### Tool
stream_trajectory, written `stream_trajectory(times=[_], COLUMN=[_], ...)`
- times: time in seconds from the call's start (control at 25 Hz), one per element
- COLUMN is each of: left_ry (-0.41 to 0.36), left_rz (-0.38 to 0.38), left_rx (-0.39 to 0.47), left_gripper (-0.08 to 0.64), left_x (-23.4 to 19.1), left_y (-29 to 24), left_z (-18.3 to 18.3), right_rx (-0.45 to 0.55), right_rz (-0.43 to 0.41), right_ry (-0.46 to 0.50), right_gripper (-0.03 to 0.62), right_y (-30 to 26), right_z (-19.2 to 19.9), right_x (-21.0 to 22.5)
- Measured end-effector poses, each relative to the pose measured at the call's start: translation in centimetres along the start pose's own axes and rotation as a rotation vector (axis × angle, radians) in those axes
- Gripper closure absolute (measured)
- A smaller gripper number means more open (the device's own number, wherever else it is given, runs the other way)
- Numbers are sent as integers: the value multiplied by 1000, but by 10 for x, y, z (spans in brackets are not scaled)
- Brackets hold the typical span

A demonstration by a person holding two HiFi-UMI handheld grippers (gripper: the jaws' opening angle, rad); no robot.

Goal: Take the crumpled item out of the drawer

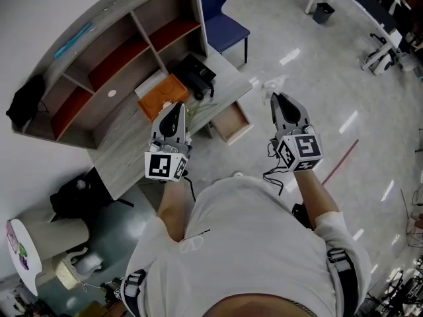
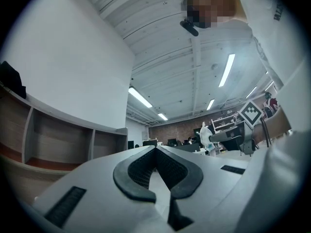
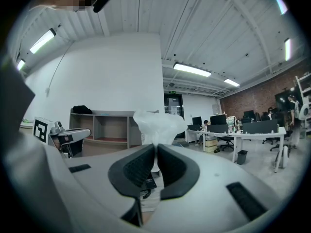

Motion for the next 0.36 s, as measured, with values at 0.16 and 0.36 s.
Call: stream_trajectory(times=[0.16, 0.36], left_ry=[3, 4], left_rz=[3, 2], left_rx=[-2, -1], left_gripper=[560, 560], left_x=[0, 2], left_y=[-1, -1], left_z=[2, 2], right_rx=[-6, -8], right_rz=[0, 0], right_ry=[-4, -3], right_gripper=[571, 571], right_y=[-1, 1], right_z=[3, 4], right_x=[0, 1])
Point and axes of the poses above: the fingertips, and each gripper's own axes: y backward along the fingers, x to its right, z out of its underside, the point moved 2 cm from there along y, backward along the fingers, and after that the axes turned 11 degrees about y, right-handed, at the moved point
